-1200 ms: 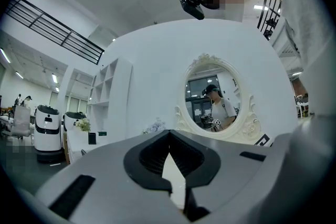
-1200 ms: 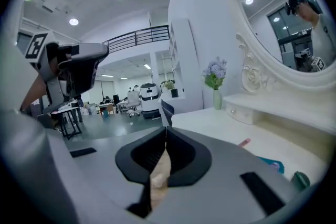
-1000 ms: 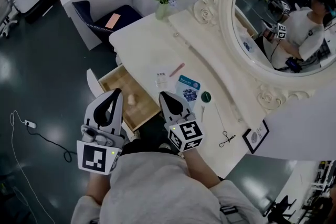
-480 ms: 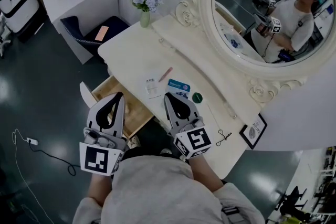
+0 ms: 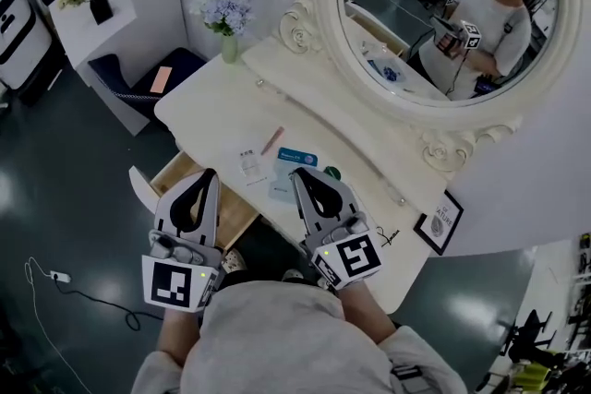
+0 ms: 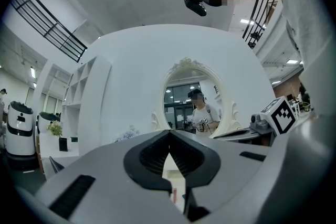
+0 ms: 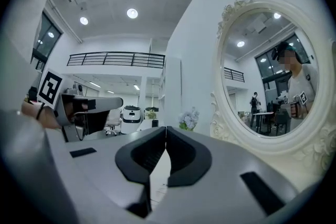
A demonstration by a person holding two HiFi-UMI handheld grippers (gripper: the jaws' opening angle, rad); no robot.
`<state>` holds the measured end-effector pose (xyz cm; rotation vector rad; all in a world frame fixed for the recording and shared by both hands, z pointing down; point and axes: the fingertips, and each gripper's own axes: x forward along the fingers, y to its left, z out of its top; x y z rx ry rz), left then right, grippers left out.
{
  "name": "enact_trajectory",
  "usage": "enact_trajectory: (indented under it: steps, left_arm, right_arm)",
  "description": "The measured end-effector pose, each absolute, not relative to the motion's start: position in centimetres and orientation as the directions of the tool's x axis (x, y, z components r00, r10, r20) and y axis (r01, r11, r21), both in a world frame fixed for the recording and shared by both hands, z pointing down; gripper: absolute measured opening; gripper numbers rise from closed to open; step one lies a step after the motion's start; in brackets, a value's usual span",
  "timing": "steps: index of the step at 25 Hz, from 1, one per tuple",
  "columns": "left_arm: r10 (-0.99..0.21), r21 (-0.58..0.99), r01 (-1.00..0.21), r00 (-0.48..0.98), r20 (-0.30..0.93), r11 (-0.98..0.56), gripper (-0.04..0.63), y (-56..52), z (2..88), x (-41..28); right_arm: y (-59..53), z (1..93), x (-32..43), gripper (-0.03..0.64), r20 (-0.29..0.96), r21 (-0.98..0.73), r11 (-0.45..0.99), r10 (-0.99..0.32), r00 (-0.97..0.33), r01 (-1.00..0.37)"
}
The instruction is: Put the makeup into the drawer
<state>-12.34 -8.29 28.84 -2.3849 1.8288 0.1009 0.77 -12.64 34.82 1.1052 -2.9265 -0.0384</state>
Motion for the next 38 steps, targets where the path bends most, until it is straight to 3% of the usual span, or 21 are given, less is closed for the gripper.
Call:
enact_trajectory:
  steps: [38]
  left_arm:
    - [-0.891, -0.071, -0.904, 0.428, -0.148, -0.422, 0.014, -11.2, 28.2, -4.6]
  right_arm:
    - [-11.4, 30.4, 8.8, 0.023, -0.111, 0.095, 0.632, -0.761, -0.639, -0.769]
